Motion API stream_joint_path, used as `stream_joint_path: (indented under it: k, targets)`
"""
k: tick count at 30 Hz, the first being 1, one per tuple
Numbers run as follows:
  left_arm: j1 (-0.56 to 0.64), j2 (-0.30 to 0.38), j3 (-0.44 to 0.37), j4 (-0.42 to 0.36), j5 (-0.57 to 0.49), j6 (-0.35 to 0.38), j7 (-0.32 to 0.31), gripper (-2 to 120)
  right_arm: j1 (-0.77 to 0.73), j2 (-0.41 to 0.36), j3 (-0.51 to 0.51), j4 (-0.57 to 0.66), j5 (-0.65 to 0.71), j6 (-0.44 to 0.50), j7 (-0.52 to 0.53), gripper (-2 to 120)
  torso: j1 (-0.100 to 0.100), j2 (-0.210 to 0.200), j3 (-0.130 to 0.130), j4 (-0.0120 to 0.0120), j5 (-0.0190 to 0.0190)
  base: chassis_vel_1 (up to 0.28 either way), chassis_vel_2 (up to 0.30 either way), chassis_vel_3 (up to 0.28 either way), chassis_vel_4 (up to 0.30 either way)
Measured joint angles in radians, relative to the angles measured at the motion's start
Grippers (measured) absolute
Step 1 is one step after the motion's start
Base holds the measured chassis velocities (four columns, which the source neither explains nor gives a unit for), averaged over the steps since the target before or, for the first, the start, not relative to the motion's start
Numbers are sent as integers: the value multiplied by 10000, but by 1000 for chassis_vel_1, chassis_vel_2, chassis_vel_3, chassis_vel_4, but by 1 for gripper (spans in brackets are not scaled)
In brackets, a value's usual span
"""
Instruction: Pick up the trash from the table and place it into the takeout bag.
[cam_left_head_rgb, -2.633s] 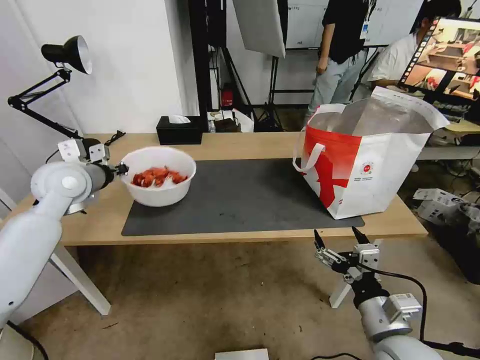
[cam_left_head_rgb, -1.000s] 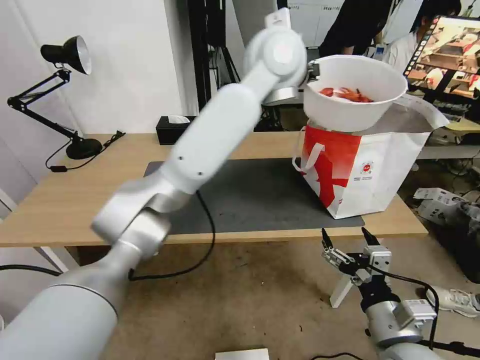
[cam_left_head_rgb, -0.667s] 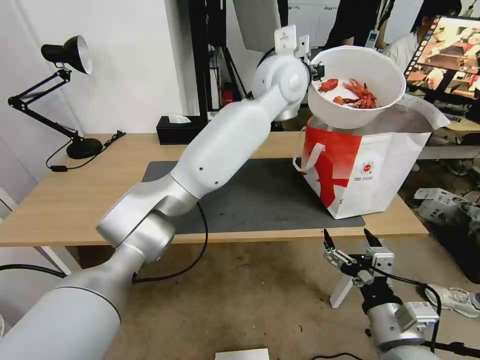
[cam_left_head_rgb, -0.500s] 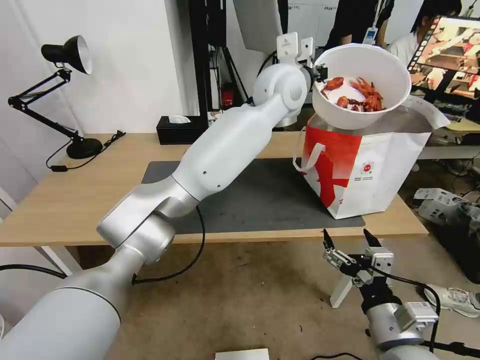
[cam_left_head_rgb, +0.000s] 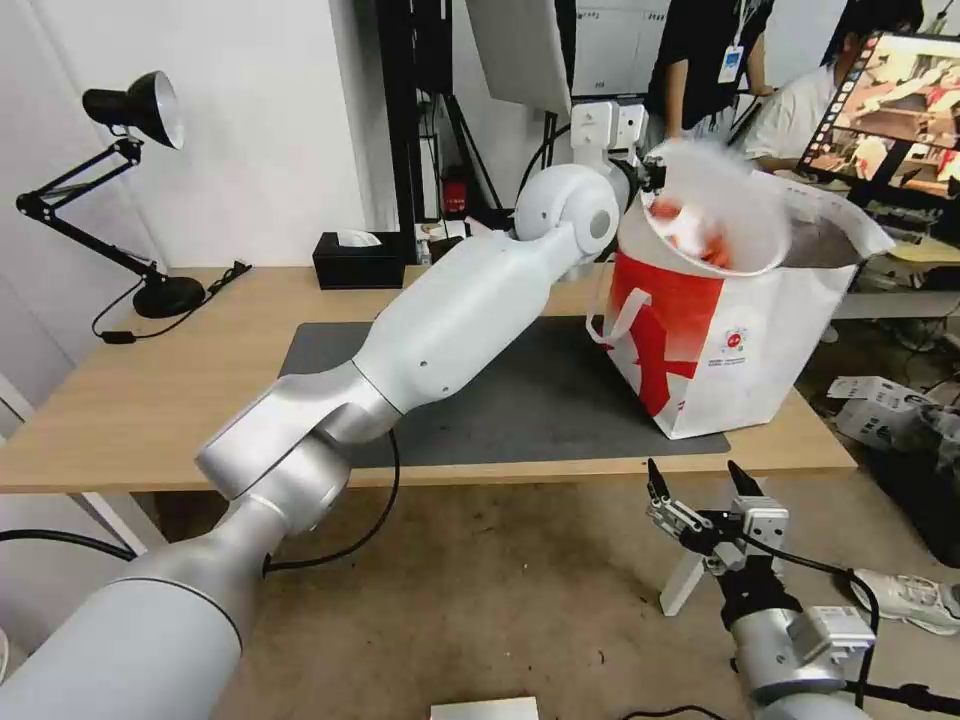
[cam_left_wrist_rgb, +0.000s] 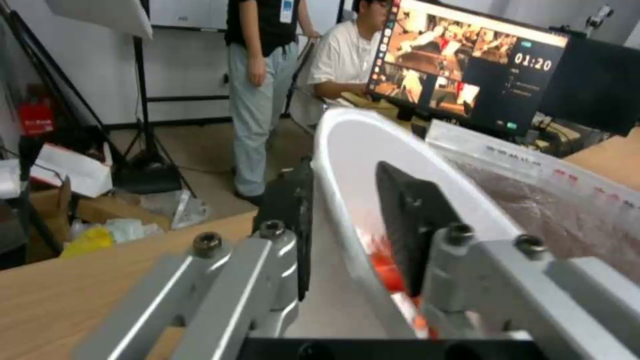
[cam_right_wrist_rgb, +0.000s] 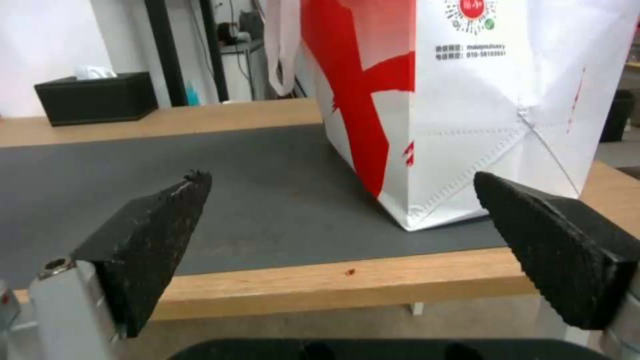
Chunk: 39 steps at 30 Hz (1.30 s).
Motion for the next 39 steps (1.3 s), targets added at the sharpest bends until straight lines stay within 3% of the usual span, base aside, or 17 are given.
stream_joint_path:
  k: [11, 17, 27, 30, 31, 34, 35, 37, 38, 39]
  targets:
    - [-15, 12, -52, -137, -94, 461, -56, 71, 64, 1, -120, -38, -6, 23, 100, 100, 0, 0, 0, 0, 0, 0, 0, 0, 0]
    - [-160, 25, -130, -343, -437, 927, -302, 97, 119, -3, -215, -71, -10, 24, 143, 100, -1, 1, 0, 0, 0, 0, 0, 0, 0]
    - [-17, 255, -743, -850, -1148, 947, -1051, 100, 198, -11, -238, -159, -11, 28, 144, 100, 0, 0, 0, -2, 0, 0, 0, 0, 0]
    - [510, 909, -972, -1866, -1397, 618, -1333, 100, 251, -33, -261, -175, -15, 28, 143, 100, 0, 0, -1, -3, -1, 0, 0, 0, 0]
    - [510, 909, -972, -1866, -1397, 618, -1333, 100, 251, -33, -261, -175, -15, 28, 143, 100, 0, 0, -1, -3, -1, 0, 0, 0, 0]
    - [1739, 2244, -1367, -3573, -1399, -231, -1561, 100, 412, -119, -260, -175, -15, 6, 157, 100, 0, 1, 0, 4, -3, 0, 0, 0, 0]
    - [1739, 2244, -1367, -3573, -1399, -231, -1561, 100, 412, -119, -260, -175, -15, 6, 157, 100, 0, 1, 0, 4, -3, 0, 0, 0, 0]
    - [2731, 3178, -1760, -4719, -1146, -694, -1549, 100, 478, -155, -282, -169, -14, -23, 162, 100, 1, 0, 1, 5, -8, 0, 0, 0, 0]
    - [2731, 3178, -1760, -4719, -1146, -694, -1549, 100, 478, -155, -282, -169, -14, -23, 162, 100, 1, 0, 1, 5, -8, 0, 0, 0, 0]
    - [3406, 3752, -2093, -5515, -896, -930, -1449, 100, 495, -167, -302, -169, -33, -27, 166, 100, 1, 0, 0, 4, -7, 0, 0, 0, 0]
